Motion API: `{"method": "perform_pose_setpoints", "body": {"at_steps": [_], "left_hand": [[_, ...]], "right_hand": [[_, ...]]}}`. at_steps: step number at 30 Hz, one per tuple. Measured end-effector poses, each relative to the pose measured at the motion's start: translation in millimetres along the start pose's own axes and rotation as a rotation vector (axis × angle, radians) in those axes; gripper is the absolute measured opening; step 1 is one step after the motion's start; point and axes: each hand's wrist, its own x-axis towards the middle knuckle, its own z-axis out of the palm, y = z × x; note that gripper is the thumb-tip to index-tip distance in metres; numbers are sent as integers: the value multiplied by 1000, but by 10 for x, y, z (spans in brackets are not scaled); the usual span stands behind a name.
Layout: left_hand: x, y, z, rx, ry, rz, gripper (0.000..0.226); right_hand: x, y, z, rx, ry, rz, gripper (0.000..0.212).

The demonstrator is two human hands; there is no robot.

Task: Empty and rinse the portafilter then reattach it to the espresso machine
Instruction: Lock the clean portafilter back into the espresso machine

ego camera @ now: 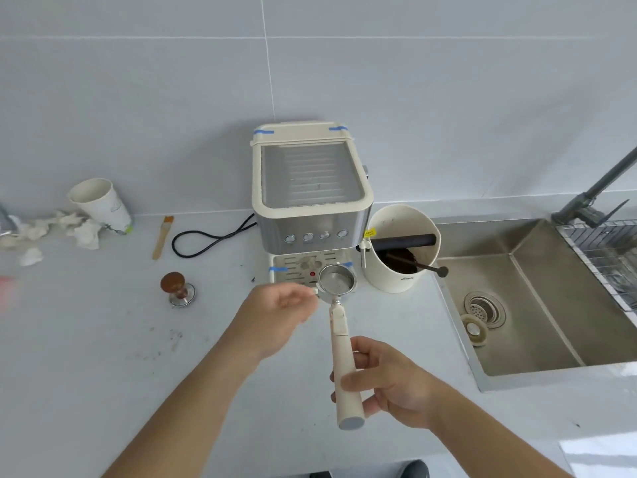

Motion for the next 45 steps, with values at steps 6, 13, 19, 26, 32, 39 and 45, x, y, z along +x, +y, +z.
{"method": "perform_pose_setpoints", "body": {"at_steps": [6,13,19,26,32,39,45], "left_hand": [[270,594,-506,260,236,443,8],[1106,930,-493,669,203,648,34],[1504,987,-345,928,-20,637,64],[1565,957,-323,978,12,660,60],[1599,940,-313,982,32,674,62],[1600,942,-312,981,50,665,61],[1603,941,-316,965,58,674,62]], "right_hand": [[265,14,-38,-77,44,36,45],[529,3,-51,-31,37,61,41],[718,-31,-52,31,50,41,44],[871,-86,-26,104,26,9,45],[988,-236,-29,140,3,-22,53],[1155,-411,-69,102,0,-34,49],[1307,-509,-13,93,2,-48,48]]}}
